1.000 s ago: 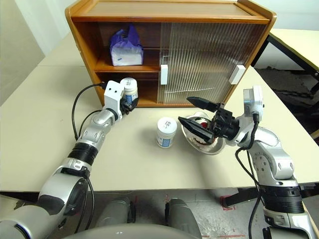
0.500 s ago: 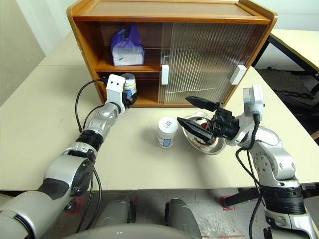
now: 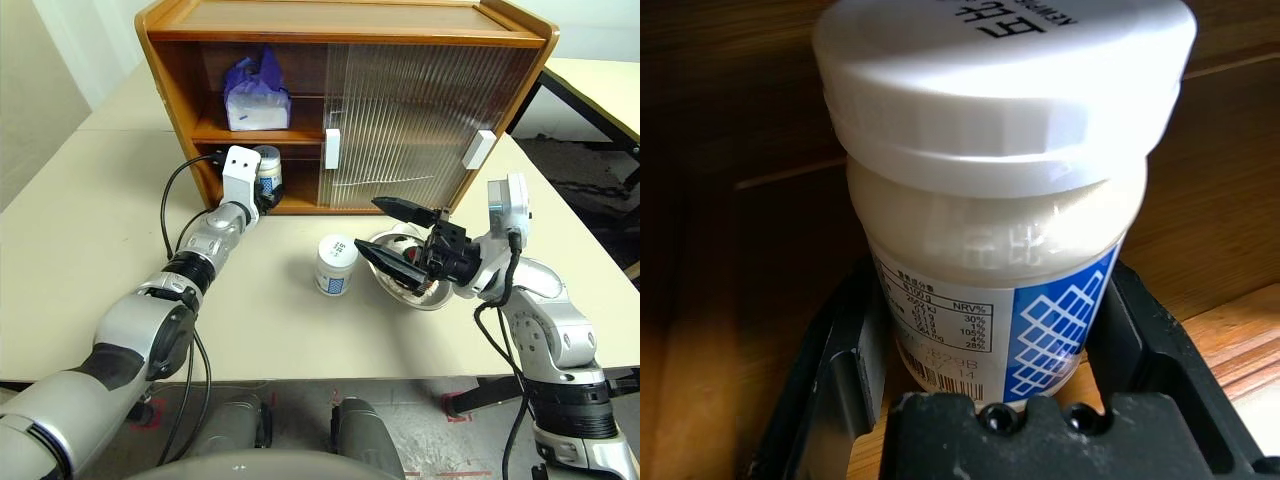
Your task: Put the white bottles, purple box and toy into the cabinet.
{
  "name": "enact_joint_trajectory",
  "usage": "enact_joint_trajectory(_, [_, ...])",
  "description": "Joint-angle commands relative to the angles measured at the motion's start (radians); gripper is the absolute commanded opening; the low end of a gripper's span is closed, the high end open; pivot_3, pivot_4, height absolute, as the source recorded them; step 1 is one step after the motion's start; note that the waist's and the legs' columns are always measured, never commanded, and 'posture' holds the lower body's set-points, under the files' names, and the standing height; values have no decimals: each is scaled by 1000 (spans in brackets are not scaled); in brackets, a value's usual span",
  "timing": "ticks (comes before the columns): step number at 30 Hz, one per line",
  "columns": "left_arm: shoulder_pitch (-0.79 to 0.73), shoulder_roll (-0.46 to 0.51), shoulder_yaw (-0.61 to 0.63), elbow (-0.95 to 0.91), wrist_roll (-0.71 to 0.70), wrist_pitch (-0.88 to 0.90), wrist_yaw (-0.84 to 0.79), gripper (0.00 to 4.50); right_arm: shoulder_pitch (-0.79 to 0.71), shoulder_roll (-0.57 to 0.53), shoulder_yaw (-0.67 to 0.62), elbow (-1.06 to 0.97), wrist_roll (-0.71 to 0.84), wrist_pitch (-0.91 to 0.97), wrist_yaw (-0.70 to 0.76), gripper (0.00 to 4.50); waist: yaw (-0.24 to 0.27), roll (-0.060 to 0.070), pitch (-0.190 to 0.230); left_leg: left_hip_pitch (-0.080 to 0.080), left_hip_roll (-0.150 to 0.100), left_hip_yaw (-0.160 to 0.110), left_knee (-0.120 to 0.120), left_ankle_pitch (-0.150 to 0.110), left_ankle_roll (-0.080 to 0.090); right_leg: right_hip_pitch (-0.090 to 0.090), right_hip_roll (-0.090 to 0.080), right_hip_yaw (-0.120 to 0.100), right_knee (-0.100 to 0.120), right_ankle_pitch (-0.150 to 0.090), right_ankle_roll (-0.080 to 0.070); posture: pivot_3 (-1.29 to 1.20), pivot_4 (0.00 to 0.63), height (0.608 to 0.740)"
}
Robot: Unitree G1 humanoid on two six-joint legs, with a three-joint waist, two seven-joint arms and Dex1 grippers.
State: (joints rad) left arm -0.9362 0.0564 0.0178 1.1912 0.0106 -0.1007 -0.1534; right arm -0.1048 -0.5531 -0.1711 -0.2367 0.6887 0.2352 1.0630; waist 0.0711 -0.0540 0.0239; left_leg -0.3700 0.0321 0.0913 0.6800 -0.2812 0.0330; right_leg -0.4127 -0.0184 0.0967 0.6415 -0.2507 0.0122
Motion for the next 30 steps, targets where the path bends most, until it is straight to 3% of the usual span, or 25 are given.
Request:
enact_joint_trajectory(1, [-32, -10, -3, 22, 16, -16, -6, 3069, 10, -2, -4, -21, 10, 8, -7, 4500, -1, 0, 0, 0, 0, 0, 0, 0, 0, 0, 0, 0, 0, 0, 0, 74, 0, 740])
enact_joint_trajectory(5, [-38, -9, -3, 29, 19, -19, 3, 3069, 9, -3, -7, -19, 12, 6, -9, 4500, -1, 0, 0, 0, 0, 0, 0, 0, 0, 0, 0, 0, 0, 0, 0, 73, 0, 740])
enact_joint_trajectory(9, [-29, -1, -2, 20, 18, -22, -3, 4477, 10, -3, -7, -15, 9, 2, -9, 4500, -1, 0, 0, 0, 0, 0, 0, 0, 0, 0, 0, 0, 0, 0, 0, 78, 0, 740])
enact_joint_trajectory(17, [71, 5, -3, -108, 2, -19, -41, 4477, 0, 7, 3, -3, 3, -4, -6, 4500, -1, 0, 0, 0, 0, 0, 0, 0, 0, 0, 0, 0, 1, 0, 0, 96, 0, 740])
enact_joint_trajectory(25, [247, 32, 2, -446, -12, 113, -44, 4477, -20, 15, 14, 17, -3, -7, 4, 4500, 2, 0, -1, 1, 1, 0, 0, 0, 0, 0, 0, 1, 1, 1, -1, 117, 0, 740])
enact_joint_trajectory(30, [256, 56, 28, -493, -21, 146, -16, 4477, -27, 18, 22, 30, -10, -11, 16, 4500, 4, 0, -1, 1, 1, 0, 1, 1, 2, 0, 0, 1, 1, 3, -1, 124, 0, 740])
